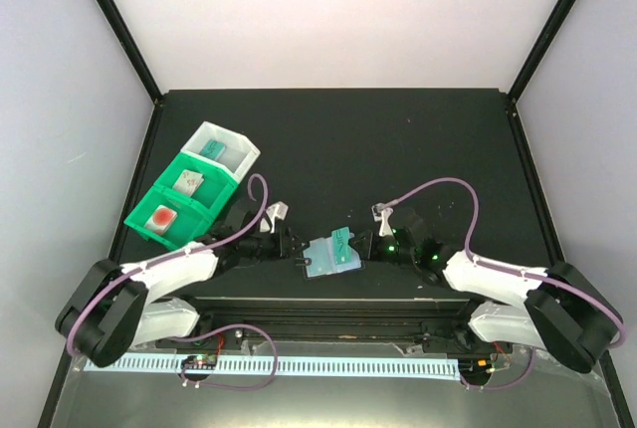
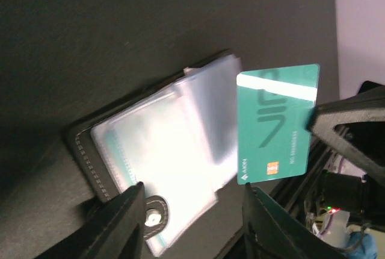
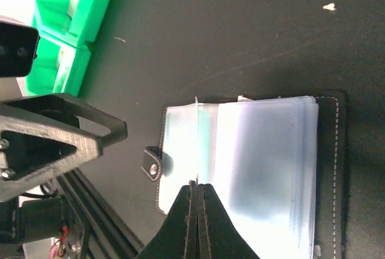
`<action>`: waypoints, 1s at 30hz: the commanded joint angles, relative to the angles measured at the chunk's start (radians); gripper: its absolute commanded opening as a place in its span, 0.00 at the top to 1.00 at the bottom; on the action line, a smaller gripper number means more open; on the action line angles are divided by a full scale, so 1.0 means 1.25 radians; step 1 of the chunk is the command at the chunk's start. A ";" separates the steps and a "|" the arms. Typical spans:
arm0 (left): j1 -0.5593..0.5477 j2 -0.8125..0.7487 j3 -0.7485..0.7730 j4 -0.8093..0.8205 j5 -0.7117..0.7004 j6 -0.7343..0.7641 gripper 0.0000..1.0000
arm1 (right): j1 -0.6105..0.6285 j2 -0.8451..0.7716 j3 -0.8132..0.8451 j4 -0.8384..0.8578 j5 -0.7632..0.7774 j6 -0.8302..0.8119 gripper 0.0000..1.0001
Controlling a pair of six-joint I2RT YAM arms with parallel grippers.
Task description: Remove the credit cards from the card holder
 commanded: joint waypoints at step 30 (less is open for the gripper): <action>-0.028 -0.256 -0.087 0.452 0.146 -0.346 0.45 | 0.029 -0.131 0.010 0.370 -0.060 0.307 0.99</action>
